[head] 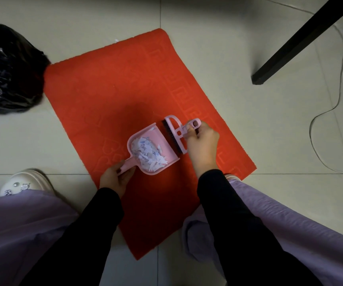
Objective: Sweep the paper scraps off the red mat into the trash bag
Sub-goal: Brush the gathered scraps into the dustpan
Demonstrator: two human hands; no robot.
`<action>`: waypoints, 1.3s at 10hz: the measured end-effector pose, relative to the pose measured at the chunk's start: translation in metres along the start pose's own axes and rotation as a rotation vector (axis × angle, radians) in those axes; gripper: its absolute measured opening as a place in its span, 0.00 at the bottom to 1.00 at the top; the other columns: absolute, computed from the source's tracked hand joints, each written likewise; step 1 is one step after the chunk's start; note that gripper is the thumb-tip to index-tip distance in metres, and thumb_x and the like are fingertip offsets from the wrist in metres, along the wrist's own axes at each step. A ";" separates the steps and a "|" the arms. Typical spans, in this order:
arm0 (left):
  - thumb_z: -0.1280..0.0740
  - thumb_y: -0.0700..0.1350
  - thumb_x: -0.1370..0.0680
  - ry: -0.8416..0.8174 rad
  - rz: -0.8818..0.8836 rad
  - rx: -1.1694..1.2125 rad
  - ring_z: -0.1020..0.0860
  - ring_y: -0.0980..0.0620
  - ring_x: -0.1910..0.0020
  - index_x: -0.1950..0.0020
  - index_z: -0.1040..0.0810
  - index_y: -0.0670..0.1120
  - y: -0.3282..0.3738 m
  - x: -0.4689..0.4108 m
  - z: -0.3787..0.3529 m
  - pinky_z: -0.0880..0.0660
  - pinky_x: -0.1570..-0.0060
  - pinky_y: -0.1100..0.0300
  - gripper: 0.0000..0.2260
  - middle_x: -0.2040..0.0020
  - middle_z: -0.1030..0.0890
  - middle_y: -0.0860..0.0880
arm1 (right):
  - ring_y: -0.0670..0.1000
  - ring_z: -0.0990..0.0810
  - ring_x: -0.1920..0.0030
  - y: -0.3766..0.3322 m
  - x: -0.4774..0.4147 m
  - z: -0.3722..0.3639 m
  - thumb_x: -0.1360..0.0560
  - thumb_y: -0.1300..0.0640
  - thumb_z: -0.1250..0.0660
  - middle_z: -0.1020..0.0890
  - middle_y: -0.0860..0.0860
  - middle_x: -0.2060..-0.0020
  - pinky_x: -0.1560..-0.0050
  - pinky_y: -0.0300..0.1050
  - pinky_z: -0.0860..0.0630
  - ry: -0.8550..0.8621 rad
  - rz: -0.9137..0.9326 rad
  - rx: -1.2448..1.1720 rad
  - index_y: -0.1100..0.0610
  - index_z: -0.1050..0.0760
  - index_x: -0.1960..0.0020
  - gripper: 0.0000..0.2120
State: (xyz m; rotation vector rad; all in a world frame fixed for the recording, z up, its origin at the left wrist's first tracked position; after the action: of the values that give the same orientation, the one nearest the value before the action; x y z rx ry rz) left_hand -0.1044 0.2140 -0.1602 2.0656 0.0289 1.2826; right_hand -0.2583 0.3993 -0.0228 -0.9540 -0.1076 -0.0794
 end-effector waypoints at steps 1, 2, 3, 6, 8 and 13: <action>0.43 0.34 0.20 0.027 -0.013 -0.035 0.19 0.63 0.69 0.43 0.30 0.39 0.021 0.014 0.004 0.24 0.66 0.71 0.07 0.70 0.17 0.55 | 0.43 0.38 0.76 -0.006 0.000 0.003 0.24 0.65 0.38 0.32 0.46 0.76 0.77 0.33 0.39 0.014 0.004 -0.001 0.61 0.24 0.58 0.06; 0.43 0.32 0.20 0.011 -0.024 -0.115 0.22 0.71 0.71 0.35 0.34 0.39 0.035 0.029 0.003 0.27 0.67 0.77 0.14 0.78 0.22 0.63 | 0.44 0.37 0.76 -0.010 0.000 0.002 0.24 0.65 0.38 0.32 0.46 0.75 0.76 0.35 0.40 0.014 0.006 -0.005 0.60 0.25 0.59 0.07; 0.42 0.33 0.20 0.082 -0.017 -0.005 0.19 0.62 0.72 0.43 0.28 0.38 0.034 0.014 0.030 0.24 0.71 0.71 0.08 0.72 0.18 0.55 | 0.43 0.35 0.75 -0.013 0.001 0.000 0.24 0.64 0.39 0.30 0.45 0.74 0.75 0.34 0.38 0.018 -0.001 -0.006 0.62 0.22 0.57 0.07; 0.42 0.35 0.21 0.106 0.037 0.091 0.18 0.58 0.72 0.53 0.27 0.43 0.035 0.009 0.049 0.21 0.67 0.67 0.06 0.56 0.23 0.46 | 0.43 0.34 0.75 -0.016 0.007 -0.015 0.23 0.63 0.39 0.29 0.46 0.73 0.73 0.36 0.37 -0.027 -0.018 0.006 0.62 0.22 0.54 0.08; 0.42 0.36 0.21 0.101 0.028 0.105 0.18 0.58 0.71 0.54 0.28 0.43 0.040 0.003 0.050 0.21 0.65 0.66 0.05 0.55 0.23 0.46 | 0.45 0.35 0.75 -0.027 0.006 -0.022 0.23 0.62 0.39 0.27 0.51 0.71 0.74 0.36 0.38 -0.055 0.009 0.018 0.64 0.22 0.54 0.08; 0.39 0.33 0.23 0.180 -0.047 0.331 0.23 0.50 0.61 0.59 0.28 0.40 0.088 -0.002 0.051 0.21 0.72 0.63 0.06 0.56 0.27 0.44 | 0.54 0.18 0.54 -0.055 0.015 -0.032 0.23 0.62 0.37 0.17 0.55 0.57 0.50 0.47 0.24 -0.057 0.096 -0.091 0.59 0.20 0.47 0.09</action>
State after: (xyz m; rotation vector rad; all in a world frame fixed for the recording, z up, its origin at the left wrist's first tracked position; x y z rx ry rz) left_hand -0.0934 0.1185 -0.1255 2.1978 0.3925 1.5118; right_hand -0.2476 0.3411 0.0049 -1.0516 -0.1115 0.0324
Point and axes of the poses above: each hand's wrist, its own x-axis away from the middle knuckle, its own z-axis out of the back of the hand, y = z × x, the point moved 7 cm from there along -x, towards the middle knuckle
